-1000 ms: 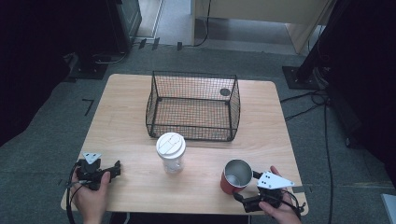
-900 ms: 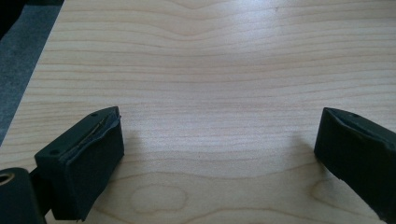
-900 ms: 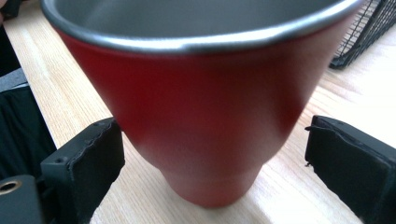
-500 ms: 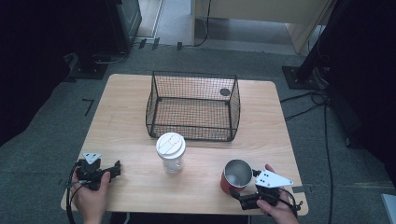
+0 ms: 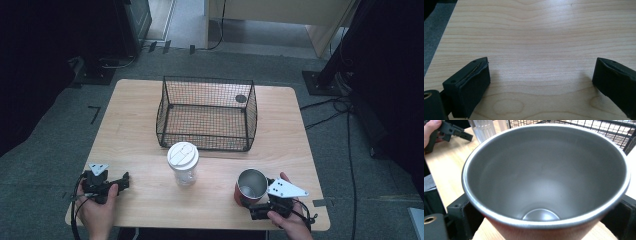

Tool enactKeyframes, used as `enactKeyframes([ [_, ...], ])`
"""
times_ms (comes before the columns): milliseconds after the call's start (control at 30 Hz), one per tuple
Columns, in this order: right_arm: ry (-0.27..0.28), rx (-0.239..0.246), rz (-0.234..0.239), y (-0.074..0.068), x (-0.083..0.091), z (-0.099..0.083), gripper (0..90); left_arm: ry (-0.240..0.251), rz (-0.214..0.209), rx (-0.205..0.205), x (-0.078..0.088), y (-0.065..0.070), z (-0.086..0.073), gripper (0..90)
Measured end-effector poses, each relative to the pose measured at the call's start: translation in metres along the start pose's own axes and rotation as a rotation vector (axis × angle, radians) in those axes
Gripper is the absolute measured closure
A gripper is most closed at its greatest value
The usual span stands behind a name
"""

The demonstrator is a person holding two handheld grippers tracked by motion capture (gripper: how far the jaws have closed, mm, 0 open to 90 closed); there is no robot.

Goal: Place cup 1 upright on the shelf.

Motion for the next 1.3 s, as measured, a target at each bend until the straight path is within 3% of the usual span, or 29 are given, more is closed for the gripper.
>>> enactKeyframes([
  [533,0.035,-0.004,-0.088,-0.005,-0.013,0.009,1.9,0.0,-0.002,-0.002,0.0,0.0,0.0,1.9],
  [733,0.052,0.007,-0.114,-0.006,-0.015,0.01,6.5,0.001,-0.003,-0.003,0.0,0.0,0.0,1.9],
  [1167,0.067,-0.048,-0.179,0.001,-0.013,0.018,7.0,0.001,-0.003,-0.003,0.0,0.0,0.0,1.9],
  [1300,0.075,-0.036,-0.18,-0.003,-0.014,0.024,7.0,0.001,-0.003,-0.003,0.0,0.0,0.0,1.9],
])
Point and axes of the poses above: each handheld gripper's, and its own axes: x roughly backward along the jaws, z roughly out of its top, y roughly to its right, the point moved 8 cm from there along -x, roughly forward along the jaws, and after that the axes turned 14 degrees about -x, right-handed, at the moved point
